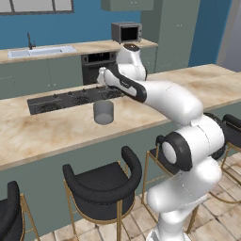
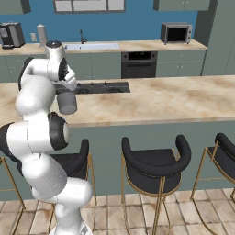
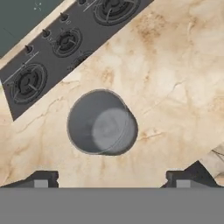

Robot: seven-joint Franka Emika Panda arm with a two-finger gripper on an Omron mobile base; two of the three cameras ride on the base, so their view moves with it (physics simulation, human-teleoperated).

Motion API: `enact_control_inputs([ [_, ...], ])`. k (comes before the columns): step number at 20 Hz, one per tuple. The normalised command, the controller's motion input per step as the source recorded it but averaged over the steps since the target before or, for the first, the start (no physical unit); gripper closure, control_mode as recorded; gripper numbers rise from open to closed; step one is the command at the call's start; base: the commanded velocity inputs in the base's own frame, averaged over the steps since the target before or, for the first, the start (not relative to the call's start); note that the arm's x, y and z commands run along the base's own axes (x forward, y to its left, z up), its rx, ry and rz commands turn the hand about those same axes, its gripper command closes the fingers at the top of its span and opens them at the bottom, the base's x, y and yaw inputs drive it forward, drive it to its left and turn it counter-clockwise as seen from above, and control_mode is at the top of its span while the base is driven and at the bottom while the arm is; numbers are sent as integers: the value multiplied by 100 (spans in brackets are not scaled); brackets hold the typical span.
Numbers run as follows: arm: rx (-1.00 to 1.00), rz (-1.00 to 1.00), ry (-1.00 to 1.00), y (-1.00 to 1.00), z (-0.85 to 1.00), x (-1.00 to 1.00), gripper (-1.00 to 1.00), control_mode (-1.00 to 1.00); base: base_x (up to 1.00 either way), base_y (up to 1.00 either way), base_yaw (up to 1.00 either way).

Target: There are four ice cubes in the ice bowl. Place two ice cubes in each glass of water.

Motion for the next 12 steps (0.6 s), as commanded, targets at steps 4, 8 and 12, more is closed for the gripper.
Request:
enact_control_inputs([
  [4, 13, -4, -8, -100, 15, -100, -100, -100, 0, 0, 0],
  [8, 12, -1, -14, -100, 4, -100, -100, -100, 0, 0, 0],
  [12, 10, 0, -20, -99, 9, -100, -100, -100, 0, 0, 0],
])
